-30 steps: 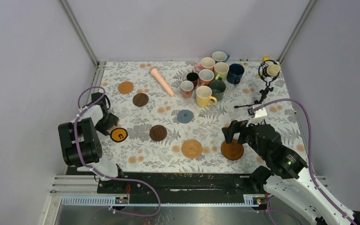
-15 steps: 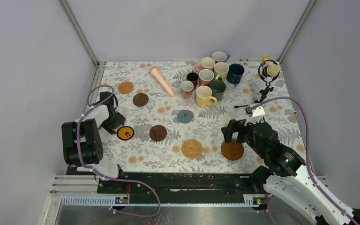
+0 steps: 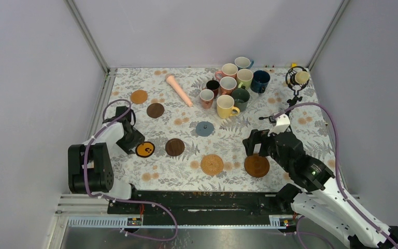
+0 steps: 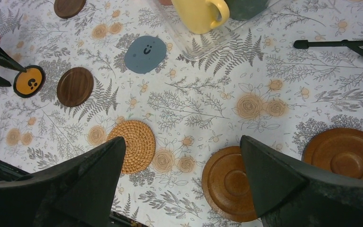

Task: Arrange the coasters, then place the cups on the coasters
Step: Move the coaster to the center of the board.

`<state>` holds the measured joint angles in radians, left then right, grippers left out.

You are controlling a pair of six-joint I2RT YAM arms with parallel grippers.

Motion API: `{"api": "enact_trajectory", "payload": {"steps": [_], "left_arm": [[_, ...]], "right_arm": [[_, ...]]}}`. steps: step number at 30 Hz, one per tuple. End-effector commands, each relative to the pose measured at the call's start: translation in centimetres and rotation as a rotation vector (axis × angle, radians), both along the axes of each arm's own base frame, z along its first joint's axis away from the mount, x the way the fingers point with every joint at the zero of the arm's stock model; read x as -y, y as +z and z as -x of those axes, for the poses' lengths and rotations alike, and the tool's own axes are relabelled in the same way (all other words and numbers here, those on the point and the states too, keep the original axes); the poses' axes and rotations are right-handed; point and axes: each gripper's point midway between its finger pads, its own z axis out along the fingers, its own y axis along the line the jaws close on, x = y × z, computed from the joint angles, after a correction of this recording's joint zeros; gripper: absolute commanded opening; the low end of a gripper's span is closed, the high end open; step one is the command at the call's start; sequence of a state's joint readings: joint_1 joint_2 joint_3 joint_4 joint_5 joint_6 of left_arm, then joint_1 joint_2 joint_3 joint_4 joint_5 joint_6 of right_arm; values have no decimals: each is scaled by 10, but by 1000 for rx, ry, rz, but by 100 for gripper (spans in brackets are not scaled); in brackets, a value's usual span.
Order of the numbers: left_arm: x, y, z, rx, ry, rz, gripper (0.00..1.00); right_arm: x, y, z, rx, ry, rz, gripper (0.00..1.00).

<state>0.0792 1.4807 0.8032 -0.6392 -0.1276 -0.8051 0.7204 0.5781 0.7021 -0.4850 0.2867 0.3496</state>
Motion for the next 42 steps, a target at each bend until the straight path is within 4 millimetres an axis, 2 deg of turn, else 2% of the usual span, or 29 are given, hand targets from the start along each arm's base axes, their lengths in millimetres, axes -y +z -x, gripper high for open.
{"api": "enact_trajectory", "payload": {"steps": [1, 5, 7, 9, 17, 19, 20, 22, 25, 27, 30, 34, 42], "left_arm": [[3, 26, 0, 64, 10, 10, 54], [13, 71, -21, 227, -76, 18, 55], [30, 91, -33, 319, -195, 43, 55], [49, 102, -40, 365, -317, 34, 56], [162, 109, -53, 457, -650, 230, 56], [183, 109, -54, 456, -700, 273, 56], [200, 111, -53, 472, -743, 320, 56], [220, 108, -49, 468, -791, 375, 56], [242, 93, -41, 421, -843, 418, 56], [251, 81, -35, 387, -861, 433, 56], [253, 64, -31, 343, -858, 431, 56], [246, 48, -31, 303, -836, 392, 56], [231, 29, -37, 246, -788, 299, 55]], "right_arm": [[-13, 17, 0, -6, 13, -87, 99], [-32, 5, 6, -122, 41, -153, 93], [-45, -7, 8, -198, 52, -181, 88], [-57, -17, 7, -258, 60, -212, 83], [-87, -45, 0, -369, 60, -296, 71], [-92, -56, 1, -392, 49, -316, 70], [-95, -61, 1, -404, 43, -327, 70], [-98, -75, 4, -430, 40, -322, 70], [-98, -88, 6, -450, 40, -297, 71], [-97, -94, 7, -454, 44, -285, 71], [-96, -103, 9, -470, 39, -270, 71], [-97, -112, 14, -500, 54, -257, 71], [-97, -125, 20, -534, 64, -237, 69]]}}
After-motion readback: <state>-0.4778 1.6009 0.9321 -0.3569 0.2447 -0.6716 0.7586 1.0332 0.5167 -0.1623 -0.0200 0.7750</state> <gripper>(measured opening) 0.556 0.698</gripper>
